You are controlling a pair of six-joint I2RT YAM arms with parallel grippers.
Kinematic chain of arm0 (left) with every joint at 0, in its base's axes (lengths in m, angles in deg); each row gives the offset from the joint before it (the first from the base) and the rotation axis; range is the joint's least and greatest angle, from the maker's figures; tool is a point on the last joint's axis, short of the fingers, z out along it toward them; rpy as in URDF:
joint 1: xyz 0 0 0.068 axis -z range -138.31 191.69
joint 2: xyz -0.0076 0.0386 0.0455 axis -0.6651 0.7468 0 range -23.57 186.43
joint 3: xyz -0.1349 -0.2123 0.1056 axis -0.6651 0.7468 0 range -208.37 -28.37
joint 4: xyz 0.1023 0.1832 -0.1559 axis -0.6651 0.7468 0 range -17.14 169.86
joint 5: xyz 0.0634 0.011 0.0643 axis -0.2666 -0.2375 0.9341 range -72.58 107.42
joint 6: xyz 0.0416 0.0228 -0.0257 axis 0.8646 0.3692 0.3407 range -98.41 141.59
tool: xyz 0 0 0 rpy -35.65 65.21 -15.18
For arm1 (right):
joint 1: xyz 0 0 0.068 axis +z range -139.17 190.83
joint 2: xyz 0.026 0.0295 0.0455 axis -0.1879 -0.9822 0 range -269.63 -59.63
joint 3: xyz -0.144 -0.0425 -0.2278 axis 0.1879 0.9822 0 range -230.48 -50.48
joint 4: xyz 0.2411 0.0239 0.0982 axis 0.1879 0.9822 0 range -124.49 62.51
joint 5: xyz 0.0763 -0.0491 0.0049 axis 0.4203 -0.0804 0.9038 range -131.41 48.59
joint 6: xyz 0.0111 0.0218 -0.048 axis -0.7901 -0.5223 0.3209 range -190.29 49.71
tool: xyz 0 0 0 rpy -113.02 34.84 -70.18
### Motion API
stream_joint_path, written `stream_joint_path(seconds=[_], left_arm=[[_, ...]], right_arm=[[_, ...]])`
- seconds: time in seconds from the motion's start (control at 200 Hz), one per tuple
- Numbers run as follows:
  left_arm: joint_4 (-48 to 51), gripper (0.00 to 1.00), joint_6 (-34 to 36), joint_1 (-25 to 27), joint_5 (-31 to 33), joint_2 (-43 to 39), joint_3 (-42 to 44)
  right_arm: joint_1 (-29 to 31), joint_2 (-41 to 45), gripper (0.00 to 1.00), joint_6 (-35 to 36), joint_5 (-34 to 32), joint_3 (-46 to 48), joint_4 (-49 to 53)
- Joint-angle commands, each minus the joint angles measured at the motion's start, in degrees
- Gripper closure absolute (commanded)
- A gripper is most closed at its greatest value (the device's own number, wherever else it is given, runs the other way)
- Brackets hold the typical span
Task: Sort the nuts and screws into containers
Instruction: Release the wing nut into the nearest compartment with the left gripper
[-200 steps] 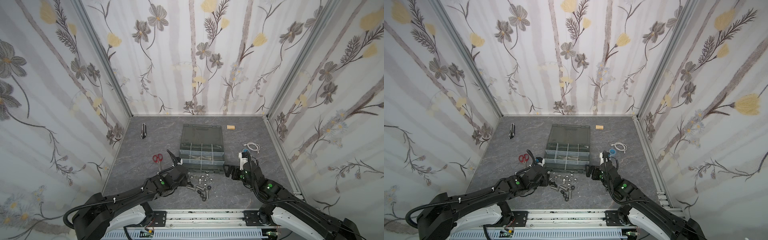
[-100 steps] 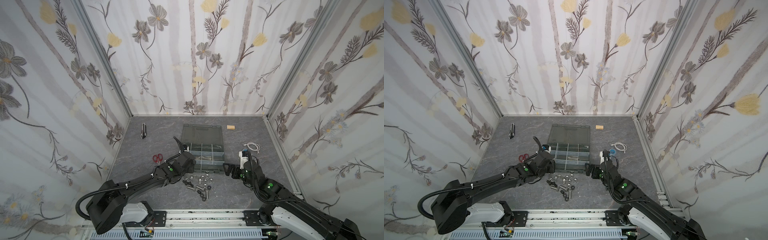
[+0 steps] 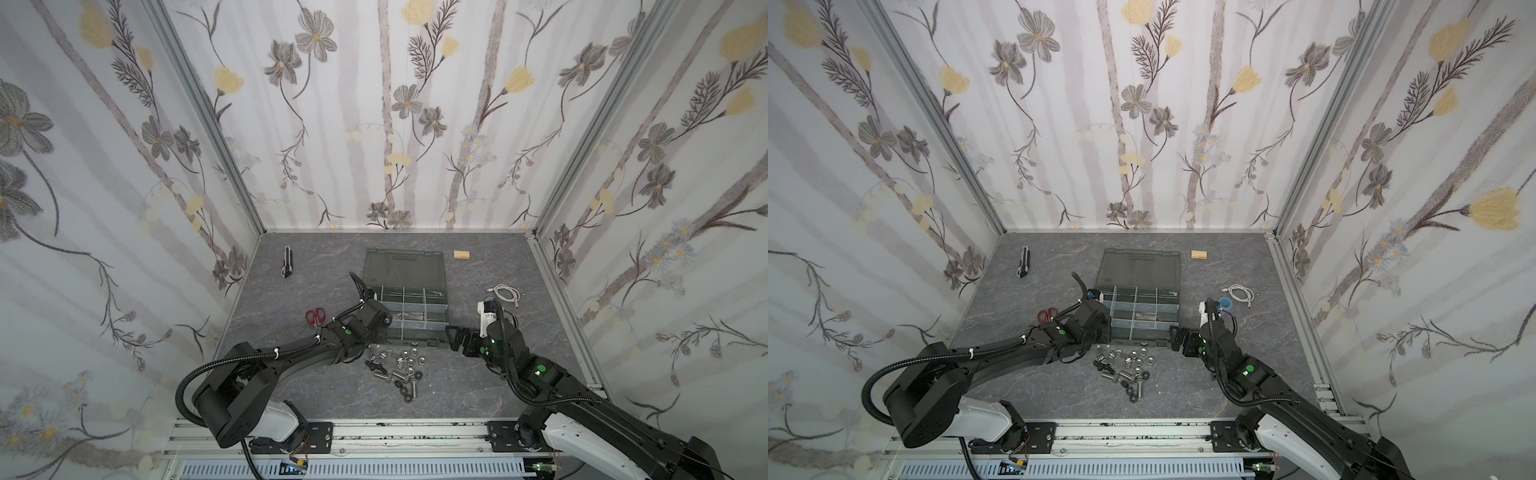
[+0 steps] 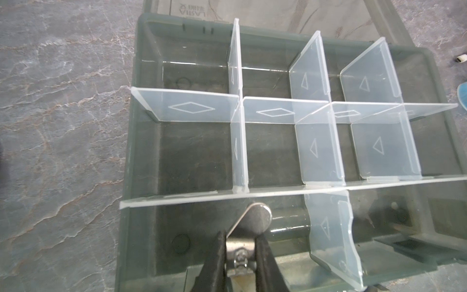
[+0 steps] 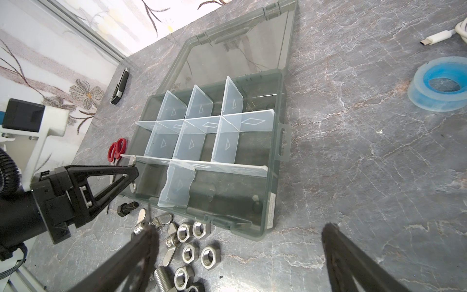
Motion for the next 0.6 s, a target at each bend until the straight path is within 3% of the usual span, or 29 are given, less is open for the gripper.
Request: stream_joint_path(seconds=[0.0,0.19,0.595], left_arm=[[-1.82,0.74,0.0,-0.17,-0.06,0.57,-0.66],[-1.91,0.62,-0.32,-0.21,0.25,0.07,-0.45],[-1.82,0.58,-1.36,-0.26,0.17,-3.27,1.37]], right_arm=[[-0.01,-0.27,0.0,0.25,-0.38,-0.82,0.0],[-0.04,-0.4,0.0,0.6,-0.51,-0.96,0.22],[0.04,0.74,0.0,0.88,-1.43,-0.29,0.17]])
